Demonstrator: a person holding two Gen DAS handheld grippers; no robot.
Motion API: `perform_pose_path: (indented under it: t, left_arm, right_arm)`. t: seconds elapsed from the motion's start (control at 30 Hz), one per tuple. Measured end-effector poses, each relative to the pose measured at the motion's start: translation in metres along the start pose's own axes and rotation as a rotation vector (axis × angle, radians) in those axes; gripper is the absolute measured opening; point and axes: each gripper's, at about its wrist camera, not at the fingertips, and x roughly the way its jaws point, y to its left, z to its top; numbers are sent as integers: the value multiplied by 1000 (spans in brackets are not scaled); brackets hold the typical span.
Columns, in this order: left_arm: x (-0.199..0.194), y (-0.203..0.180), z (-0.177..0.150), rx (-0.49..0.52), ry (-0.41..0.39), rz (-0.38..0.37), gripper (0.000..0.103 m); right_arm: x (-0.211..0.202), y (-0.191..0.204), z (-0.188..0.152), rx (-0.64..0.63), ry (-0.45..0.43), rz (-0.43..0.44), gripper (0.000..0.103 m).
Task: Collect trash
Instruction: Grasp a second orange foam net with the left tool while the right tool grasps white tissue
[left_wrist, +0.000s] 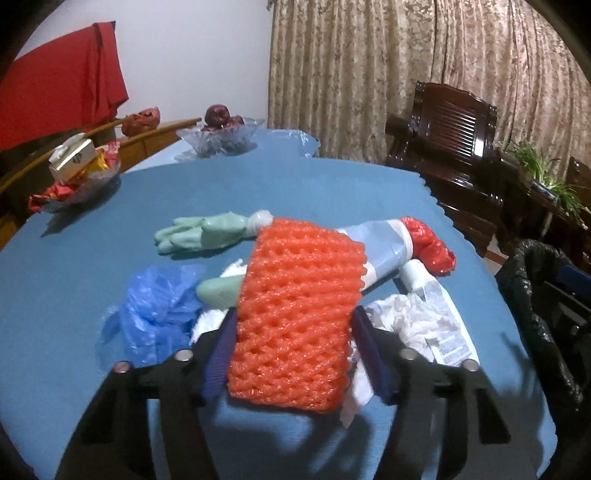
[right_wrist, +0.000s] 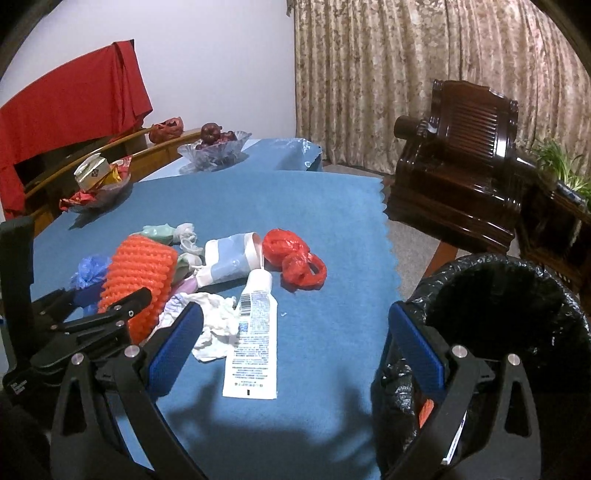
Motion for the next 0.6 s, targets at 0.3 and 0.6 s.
perform_pose_path:
  t: [0.3, 0.6]
  left_arm:
    - [-22, 8, 2, -37, -42, -15, 29]
    - [-39, 21, 0, -63, -46, -9, 27]
  right_arm:
    - [14, 11, -1, -19, 14, 40, 86]
    - [46, 40, -12, -60, 82, 106, 69]
